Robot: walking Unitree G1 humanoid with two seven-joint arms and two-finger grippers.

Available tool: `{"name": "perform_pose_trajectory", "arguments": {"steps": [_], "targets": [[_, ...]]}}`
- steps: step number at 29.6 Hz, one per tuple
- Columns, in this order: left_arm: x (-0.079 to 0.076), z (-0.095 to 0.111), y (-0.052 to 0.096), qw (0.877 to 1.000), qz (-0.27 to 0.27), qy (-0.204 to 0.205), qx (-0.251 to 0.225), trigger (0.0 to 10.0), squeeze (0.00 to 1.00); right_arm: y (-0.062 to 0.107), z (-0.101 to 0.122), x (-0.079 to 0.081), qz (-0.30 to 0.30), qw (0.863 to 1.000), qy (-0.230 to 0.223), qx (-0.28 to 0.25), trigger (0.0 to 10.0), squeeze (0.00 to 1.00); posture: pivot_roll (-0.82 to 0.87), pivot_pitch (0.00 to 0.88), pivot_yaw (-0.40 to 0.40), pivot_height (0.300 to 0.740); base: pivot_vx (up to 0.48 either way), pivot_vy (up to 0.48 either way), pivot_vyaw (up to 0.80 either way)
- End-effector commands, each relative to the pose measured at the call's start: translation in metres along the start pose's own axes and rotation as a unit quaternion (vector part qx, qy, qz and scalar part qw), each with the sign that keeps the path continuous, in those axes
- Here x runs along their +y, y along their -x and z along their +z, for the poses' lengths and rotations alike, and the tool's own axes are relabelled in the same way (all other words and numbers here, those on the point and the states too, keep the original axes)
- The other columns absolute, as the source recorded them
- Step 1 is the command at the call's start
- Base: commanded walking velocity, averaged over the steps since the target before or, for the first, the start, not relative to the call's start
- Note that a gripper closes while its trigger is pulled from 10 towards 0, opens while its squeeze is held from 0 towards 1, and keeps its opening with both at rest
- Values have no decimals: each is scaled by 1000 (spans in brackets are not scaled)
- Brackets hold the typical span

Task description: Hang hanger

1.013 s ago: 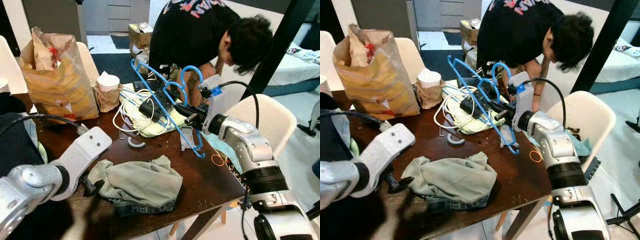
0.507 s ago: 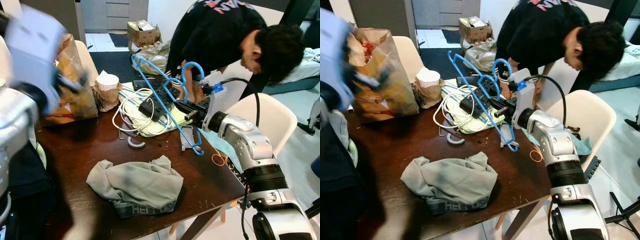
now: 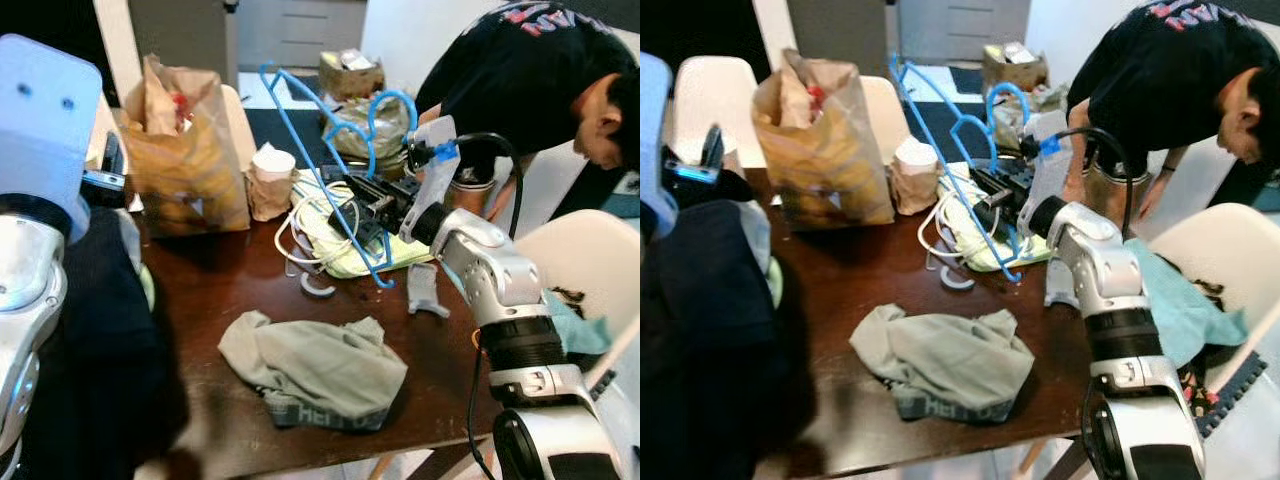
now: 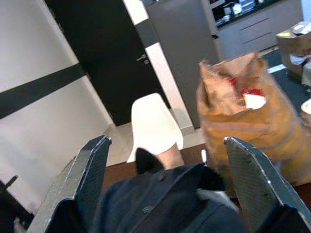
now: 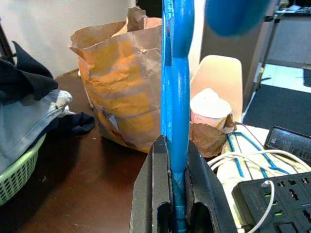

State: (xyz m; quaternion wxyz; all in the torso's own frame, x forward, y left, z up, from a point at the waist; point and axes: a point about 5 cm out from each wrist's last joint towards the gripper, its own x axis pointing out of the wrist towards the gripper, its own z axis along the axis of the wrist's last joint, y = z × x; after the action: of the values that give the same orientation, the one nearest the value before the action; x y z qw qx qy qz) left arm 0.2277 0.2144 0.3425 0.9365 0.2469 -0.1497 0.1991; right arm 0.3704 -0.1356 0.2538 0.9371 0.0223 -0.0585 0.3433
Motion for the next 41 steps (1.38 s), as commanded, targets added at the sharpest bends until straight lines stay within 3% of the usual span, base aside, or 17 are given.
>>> {"name": "perform_pose_trajectory", "arguments": {"steps": [1,3,8,22,27,33,36,41], "targets": [[3,-6,-3,1000,12,11,14,10000,0,0,5,-3,-7,1000,-4,-12,10000,0,109,0,-94,740,-251,311,0],[0,-11,-7,999,9,39,19,10000,0,0,5,-4,-9,1000,-3,-12,10000,0,105,0,-94,740,-249,315,0],[-6,-18,-16,998,1,64,26,10000,0,1,5,-5,-12,1000,2,-10,10000,0,91,0,-91,740,-247,319,0],[1,-23,-30,998,10,61,24,10000,0,1,6,-3,-12,1000,3,-12,10000,0,79,0,-81,740,-141,317,0],[-4,-23,-36,998,2,64,15,10000,0,1,5,-1,-11,1000,0,-15,10000,0,75,0,-77,740,0,0,0],[-12,-26,-35,995,-22,95,22,10000,0,2,6,2,-12,1000,4,-22,10000,0,70,0,-66,740,0,-279,0],[-13,-27,-36,995,-24,98,24,10000,0,4,6,3,-11,999,20,-22,10000,0,71,0,-65,740,0,-419,685],[-15,-26,-37,994,-23,102,17,10000,0,4,5,6,-10,1000,8,-24,10000,0,70,0,-63,740,48,-243,633]]}}
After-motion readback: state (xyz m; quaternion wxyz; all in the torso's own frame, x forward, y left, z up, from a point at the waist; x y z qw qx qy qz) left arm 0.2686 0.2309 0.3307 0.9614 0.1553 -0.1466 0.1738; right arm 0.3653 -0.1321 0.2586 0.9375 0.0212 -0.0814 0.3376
